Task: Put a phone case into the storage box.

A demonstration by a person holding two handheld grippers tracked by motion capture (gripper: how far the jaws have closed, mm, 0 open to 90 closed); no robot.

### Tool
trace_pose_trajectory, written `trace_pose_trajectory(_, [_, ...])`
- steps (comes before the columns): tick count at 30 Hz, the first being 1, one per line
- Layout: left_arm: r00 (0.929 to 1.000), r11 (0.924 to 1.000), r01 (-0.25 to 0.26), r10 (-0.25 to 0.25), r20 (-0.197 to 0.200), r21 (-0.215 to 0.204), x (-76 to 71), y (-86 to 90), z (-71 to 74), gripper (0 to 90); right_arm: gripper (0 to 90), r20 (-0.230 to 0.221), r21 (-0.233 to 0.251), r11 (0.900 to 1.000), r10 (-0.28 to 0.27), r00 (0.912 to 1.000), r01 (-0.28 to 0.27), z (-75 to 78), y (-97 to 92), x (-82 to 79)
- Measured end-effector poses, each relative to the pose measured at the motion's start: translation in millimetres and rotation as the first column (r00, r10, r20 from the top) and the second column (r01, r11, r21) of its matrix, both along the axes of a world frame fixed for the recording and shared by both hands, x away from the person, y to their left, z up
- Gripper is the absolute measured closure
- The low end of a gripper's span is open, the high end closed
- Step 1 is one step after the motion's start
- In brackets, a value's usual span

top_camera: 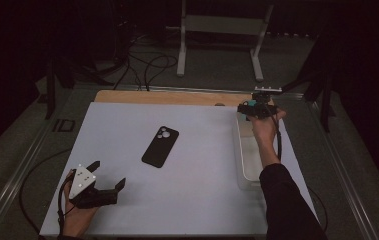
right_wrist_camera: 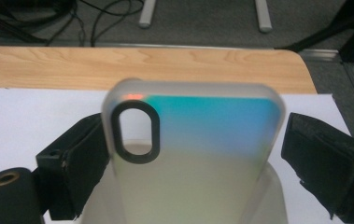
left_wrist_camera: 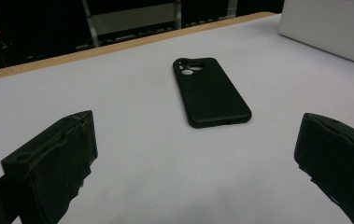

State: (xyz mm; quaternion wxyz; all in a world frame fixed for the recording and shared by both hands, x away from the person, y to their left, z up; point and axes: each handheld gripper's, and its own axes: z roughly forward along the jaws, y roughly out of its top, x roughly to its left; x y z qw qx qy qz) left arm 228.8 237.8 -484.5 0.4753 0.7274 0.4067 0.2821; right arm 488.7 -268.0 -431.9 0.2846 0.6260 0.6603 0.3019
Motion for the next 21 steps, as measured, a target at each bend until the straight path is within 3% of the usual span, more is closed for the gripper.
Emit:
trace_pose_trajectory(10, [1.0, 1.0, -0.003, 0.003, -0.001, 0.002, -0.1, -0.6, 0.0, 0.0, 9.0, 0.043, 0.026, 0.998, 0.056, 0.9975, -0.057, 15.2, -1.8, -12.6])
trace_pose_trajectory(15, [1.0, 1.0, -0.005, 0.005, -0.001, 0.003, -0.1, -0.4, 0.8, 0.0, 9.1, 0.061, 0.046, 0.9922, 0.113, 0.9917, -0.116, 20.0, 3.9, -28.2])
trace_pose_trajectory(18, [1.0, 1.0, -0.006, 0.006, -0.004, 0.004, 0.0, -1.2, 0.4, 0.0, 9.1, 0.084, 0.043, 0.9822, 0.179, 0.9804, -0.183, 26.7, 9.5, -47.1])
trace_pose_trajectory(19, [1.0, 1.0, -0.006, 0.006, -0.004, 0.004, 0.0, -1.2, 0.4, 0.0, 9.1, 0.084, 0.043, 0.9822, 0.179, 0.9804, -0.183, 26.7, 9.5, -47.1])
trace_pose_trajectory(21, [0.9999, 0.9999, -0.007, 0.007, -0.008, 0.009, 0.5, -1.7, 0.2, 0.0, 9.1, 0.102, 0.03, 0.9734, 0.223, 0.9695, -0.227, 31.3, 13.8, -61.7])
